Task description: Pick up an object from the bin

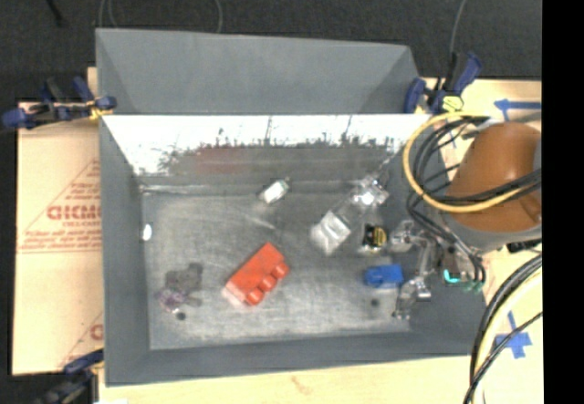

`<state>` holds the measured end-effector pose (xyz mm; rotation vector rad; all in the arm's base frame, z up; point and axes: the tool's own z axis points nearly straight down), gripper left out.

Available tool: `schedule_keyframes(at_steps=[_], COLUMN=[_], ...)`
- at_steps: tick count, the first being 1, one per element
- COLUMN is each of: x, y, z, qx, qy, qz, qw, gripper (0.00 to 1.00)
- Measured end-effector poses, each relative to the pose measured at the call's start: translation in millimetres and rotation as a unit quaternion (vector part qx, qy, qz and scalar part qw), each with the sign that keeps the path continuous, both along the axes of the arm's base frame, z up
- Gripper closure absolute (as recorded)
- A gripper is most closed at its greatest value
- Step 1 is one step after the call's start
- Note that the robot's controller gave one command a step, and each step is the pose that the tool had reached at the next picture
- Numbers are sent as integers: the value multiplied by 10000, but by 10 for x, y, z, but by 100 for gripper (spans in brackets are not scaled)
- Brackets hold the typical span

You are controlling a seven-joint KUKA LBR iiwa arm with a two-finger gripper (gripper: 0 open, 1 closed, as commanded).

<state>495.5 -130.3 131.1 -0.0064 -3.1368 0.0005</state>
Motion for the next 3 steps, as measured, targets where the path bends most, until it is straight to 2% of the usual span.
schedule_keyframes(at_steps=[1, 2, 3], x=[461, 459, 430], y=[-197, -204, -145], z=[-537, -540, 913], qx=[-4, -15, -17], qy=[-86, -88, -65], qz=[1188, 1199, 3245], qw=[9929, 9927, 9459], gripper=[0, 100, 100])
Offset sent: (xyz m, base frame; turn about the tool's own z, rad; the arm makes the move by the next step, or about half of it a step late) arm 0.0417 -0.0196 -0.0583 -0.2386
